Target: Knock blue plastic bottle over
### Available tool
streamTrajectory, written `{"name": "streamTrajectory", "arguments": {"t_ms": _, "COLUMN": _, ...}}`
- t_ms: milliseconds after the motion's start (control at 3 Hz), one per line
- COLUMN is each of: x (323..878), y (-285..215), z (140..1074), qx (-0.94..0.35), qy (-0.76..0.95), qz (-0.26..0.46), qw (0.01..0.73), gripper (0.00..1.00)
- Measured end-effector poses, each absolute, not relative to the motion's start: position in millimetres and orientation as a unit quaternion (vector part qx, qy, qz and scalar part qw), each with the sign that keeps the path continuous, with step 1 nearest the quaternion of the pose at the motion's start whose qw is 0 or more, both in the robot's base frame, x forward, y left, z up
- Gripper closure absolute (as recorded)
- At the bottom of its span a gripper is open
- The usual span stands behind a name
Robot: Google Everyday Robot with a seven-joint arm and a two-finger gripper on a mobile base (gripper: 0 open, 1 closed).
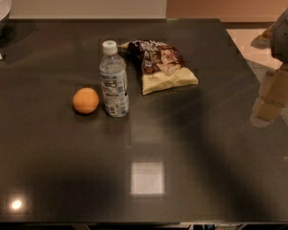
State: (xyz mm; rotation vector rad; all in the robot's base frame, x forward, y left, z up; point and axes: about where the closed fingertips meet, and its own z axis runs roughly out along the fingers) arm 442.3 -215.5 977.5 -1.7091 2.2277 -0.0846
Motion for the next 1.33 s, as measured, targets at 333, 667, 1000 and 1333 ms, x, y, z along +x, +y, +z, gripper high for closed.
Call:
{"name": "streamTrajectory", "arguments": {"t_ms": 333, "x": 458.1, "y": -207.5, "z": 970.3, "qx": -0.592, "qy": 0.786, "qz": -0.004, "qw": 0.179, "gripper": 0.0}}
{"name": "streamTrajectory", "arguments": {"t_ms": 667, "x": 478.2, "y": -188.0, "z": 958.9, "qx": -0.589, "qy": 0.782, "qz": 0.028, "qw": 0.202, "gripper": 0.0}}
{"name": "streamTrajectory", "arguments": {"t_ms": 1000, "x": 503.2, "y": -163.4, "z": 951.2, "qx": -0.587, "qy": 0.773, "qz": 0.054, "qw": 0.234, "gripper": 0.0}}
{"name": "streamTrajectory", "arguments": {"t_ms": 1333, "x": 534.5, "y": -120.1, "z": 944.0, "qx": -0.589, "qy": 0.75, "qz": 0.107, "qw": 0.281, "gripper": 0.0}}
